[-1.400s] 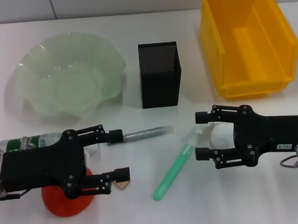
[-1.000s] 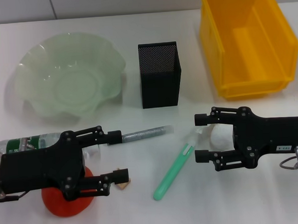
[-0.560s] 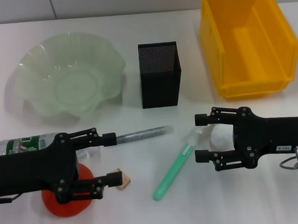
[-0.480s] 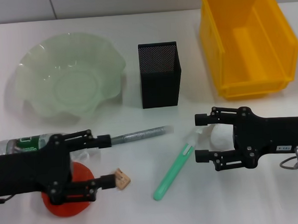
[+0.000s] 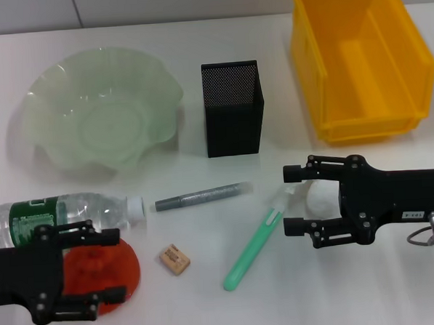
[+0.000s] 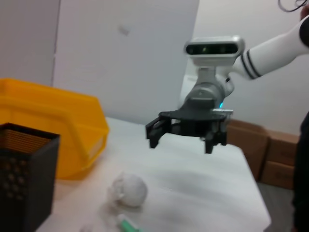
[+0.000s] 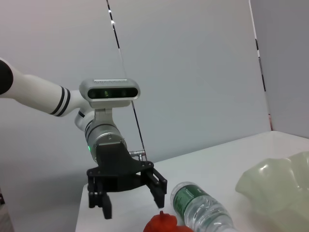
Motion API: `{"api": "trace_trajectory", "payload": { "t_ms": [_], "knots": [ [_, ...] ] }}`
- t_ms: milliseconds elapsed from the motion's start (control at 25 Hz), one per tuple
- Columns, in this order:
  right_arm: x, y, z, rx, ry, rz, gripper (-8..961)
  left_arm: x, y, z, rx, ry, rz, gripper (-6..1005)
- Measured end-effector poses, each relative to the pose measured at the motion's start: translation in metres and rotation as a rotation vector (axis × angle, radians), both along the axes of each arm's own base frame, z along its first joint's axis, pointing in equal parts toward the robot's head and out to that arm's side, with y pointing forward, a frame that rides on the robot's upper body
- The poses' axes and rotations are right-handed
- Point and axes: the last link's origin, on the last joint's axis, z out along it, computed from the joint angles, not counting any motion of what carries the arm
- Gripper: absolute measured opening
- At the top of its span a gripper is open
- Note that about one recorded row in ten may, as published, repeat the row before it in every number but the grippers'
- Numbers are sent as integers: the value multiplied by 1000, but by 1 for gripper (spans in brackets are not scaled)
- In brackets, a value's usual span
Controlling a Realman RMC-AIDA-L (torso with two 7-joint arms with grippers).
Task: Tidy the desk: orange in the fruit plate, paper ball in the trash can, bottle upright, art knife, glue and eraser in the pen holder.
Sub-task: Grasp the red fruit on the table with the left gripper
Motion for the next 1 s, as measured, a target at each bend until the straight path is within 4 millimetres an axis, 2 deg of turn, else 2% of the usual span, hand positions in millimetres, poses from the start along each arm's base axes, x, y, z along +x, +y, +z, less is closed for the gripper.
{"api": "trace_trajectory", "payload": {
  "t_ms": [80, 280, 1000],
  "knots": [
    [0, 0, 0, -2, -2, 2, 806, -11, -3, 8, 59, 31, 3, 760],
    [3, -3, 0, -18, -20, 4, 805, -16, -4, 13, 86, 50, 10, 757],
    [6, -3, -4, -51, -82, 26, 799, -34, 0, 10, 112, 172, 47, 747]
  ]
}}
